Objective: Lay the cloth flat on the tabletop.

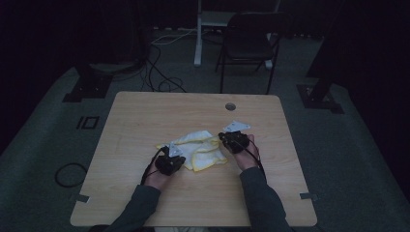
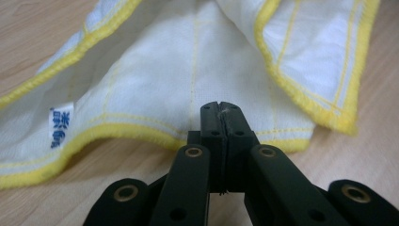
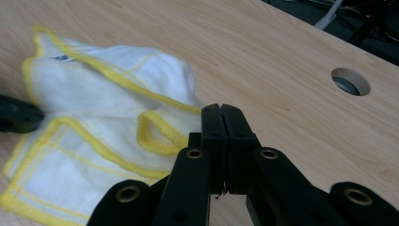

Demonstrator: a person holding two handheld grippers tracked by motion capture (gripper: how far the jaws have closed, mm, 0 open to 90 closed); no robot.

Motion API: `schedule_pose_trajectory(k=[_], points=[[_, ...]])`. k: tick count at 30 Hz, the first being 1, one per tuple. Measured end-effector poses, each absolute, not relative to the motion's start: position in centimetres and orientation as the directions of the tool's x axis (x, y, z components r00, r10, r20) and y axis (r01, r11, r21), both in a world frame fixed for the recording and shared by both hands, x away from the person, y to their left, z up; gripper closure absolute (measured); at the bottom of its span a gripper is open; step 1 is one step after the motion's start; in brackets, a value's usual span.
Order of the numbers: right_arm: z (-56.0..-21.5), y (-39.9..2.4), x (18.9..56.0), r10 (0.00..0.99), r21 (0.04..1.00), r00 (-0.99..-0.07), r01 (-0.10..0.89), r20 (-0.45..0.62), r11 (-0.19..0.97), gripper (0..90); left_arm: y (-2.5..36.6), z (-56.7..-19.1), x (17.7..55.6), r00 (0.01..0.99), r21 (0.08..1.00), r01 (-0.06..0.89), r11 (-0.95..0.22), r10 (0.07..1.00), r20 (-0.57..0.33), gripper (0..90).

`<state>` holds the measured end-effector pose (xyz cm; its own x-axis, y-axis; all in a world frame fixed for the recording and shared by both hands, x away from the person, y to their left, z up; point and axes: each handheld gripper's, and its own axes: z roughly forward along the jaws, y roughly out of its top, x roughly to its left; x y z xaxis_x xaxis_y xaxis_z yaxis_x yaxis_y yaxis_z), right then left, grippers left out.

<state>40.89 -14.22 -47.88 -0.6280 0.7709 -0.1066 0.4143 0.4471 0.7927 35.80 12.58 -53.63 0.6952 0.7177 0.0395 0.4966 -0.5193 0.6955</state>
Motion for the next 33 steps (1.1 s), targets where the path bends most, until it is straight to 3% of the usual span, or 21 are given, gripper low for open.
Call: schedule_pose_trajectory(k=[33], points=[[-47.9, -17.3, 42.2, 0.819, 0.766, -0.564, 0.478, -0.109, 0.43, 89.7, 18.4, -52.8, 34.3, 0.75, 0.628, 0.477, -0.615, 0.657, 0.072, 90.0]])
